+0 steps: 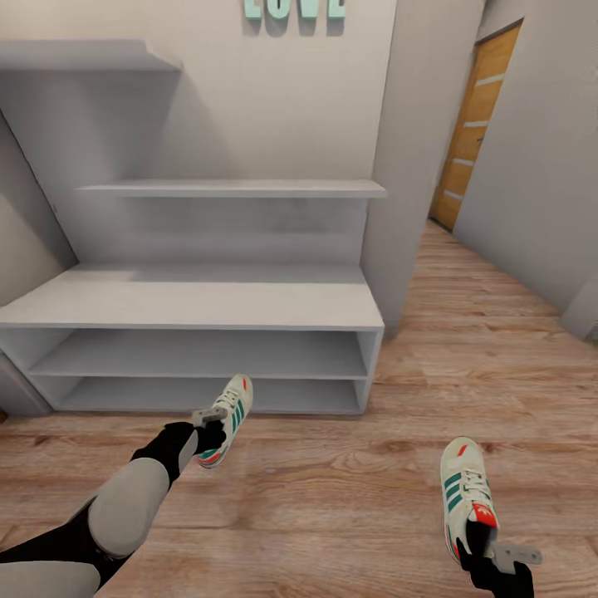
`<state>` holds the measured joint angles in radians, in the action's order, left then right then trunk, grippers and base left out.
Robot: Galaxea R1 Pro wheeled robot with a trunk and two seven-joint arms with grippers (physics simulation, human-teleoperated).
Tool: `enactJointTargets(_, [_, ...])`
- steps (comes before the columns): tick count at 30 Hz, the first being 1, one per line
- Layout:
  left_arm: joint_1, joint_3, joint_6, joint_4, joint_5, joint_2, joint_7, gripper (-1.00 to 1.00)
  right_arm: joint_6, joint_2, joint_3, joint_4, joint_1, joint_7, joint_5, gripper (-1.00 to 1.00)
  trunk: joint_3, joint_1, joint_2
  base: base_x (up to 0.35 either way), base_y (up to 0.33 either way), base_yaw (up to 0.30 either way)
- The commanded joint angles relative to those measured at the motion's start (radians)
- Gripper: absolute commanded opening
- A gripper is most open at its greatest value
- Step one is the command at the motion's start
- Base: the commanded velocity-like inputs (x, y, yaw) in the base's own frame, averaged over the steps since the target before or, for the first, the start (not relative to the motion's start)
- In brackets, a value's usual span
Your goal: Pick up the two gym shoes and the two sandals from the corridor floor and place them onto the hallstand (shoe rack) in the corridor, making sure they are on the rack and not on the floor. Arrange them so the two gym shoes are next to each other and the two sandals are next to each other.
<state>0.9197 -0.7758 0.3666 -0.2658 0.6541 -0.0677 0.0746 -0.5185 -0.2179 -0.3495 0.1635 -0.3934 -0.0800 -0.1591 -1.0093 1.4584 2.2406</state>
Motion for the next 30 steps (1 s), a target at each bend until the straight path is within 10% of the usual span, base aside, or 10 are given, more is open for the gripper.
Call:
enactJointTargets(1, [0.0, -0.007, 0.006, -0.004, 0.01, -0.001, 0.008, -1.0, -0.003, 0.0, -0.009, -0.001, -0.001, -0.006, -0.007, -1.0, -0.001, 0.0, 0.0, 0.0, -0.287, 0.0])
enactJointTargets(30, [0.003, -0.008, 0.006, -0.007, 0.009, -0.001, 0.008, -1.0, -0.003, 0.001, -0.009, -0.001, -0.001, -0.006, -0.008, -1.0, -0.001, 0.0, 0.0, 0.087, -0.278, 0.0])
